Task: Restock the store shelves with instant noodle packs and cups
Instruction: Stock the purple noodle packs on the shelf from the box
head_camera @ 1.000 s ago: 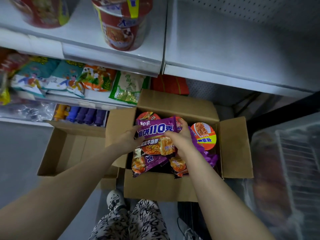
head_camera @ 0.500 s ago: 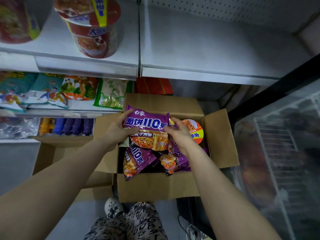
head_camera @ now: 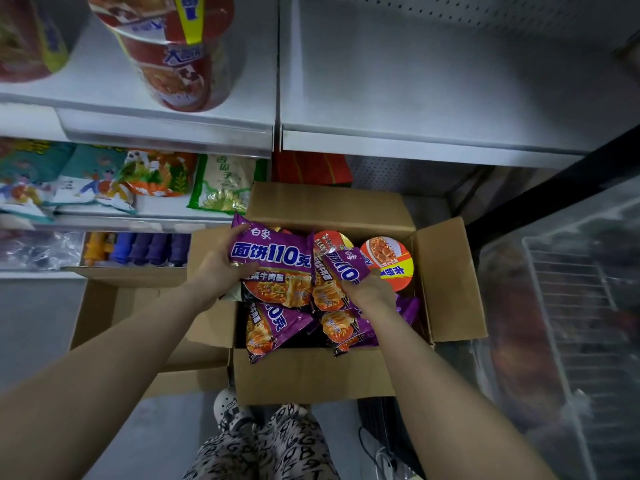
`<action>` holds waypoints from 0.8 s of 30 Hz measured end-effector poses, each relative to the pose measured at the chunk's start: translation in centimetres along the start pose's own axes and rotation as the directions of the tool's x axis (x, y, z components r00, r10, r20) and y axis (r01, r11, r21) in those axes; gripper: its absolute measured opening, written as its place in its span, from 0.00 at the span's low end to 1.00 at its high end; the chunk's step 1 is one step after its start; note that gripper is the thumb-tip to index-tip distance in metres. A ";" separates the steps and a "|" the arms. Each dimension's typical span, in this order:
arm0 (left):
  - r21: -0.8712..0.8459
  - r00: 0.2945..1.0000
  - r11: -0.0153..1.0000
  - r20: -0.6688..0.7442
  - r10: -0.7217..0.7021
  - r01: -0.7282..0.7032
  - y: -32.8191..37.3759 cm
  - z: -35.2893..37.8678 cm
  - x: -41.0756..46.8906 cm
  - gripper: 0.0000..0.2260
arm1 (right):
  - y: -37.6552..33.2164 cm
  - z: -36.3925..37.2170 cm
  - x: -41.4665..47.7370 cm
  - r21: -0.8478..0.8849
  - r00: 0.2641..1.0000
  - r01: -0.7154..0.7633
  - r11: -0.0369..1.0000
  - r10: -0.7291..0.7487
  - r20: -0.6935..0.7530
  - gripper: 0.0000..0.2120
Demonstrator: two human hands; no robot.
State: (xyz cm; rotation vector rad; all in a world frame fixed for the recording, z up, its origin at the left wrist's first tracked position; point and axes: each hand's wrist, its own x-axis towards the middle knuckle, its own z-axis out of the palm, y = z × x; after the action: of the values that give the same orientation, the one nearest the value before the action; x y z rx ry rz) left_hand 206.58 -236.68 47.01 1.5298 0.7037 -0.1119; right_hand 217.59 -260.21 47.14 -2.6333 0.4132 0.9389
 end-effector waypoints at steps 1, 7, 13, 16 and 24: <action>0.001 1.000 1.000 0.010 -0.006 0.006 -0.3 0.0 0.1 0.33 | -0.2 0.5 0.0 0.001 1.000 -0.005 1.000 0.005 -0.005 0.41; 0.006 0.999 1.000 0.022 -0.025 0.024 -1.3 -0.1 0.6 0.32 | -1.6 1.9 0.6 0.082 0.996 -0.009 0.997 0.016 -0.091 0.38; 0.007 0.999 1.000 0.042 -0.030 0.030 -2.7 -0.4 2.0 0.34 | -2.4 2.8 2.4 0.201 0.959 0.164 0.966 -0.109 -0.261 0.36; -0.013 0.998 0.999 0.055 -0.028 0.029 -3.0 -0.3 2.8 0.34 | -2.3 2.8 3.4 0.268 0.945 0.218 0.939 -0.135 -0.298 0.34; -0.066 0.994 0.998 0.104 0.021 -0.014 -1.8 0.0 2.1 0.32 | -0.4 1.4 2.3 0.339 0.896 0.374 0.863 -0.242 -0.372 0.31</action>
State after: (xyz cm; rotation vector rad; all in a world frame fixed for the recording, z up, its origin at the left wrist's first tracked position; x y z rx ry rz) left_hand 207.35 -236.13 44.40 1.4568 0.6051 -0.1536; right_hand 218.67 -259.69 44.64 -2.3607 0.2082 0.2809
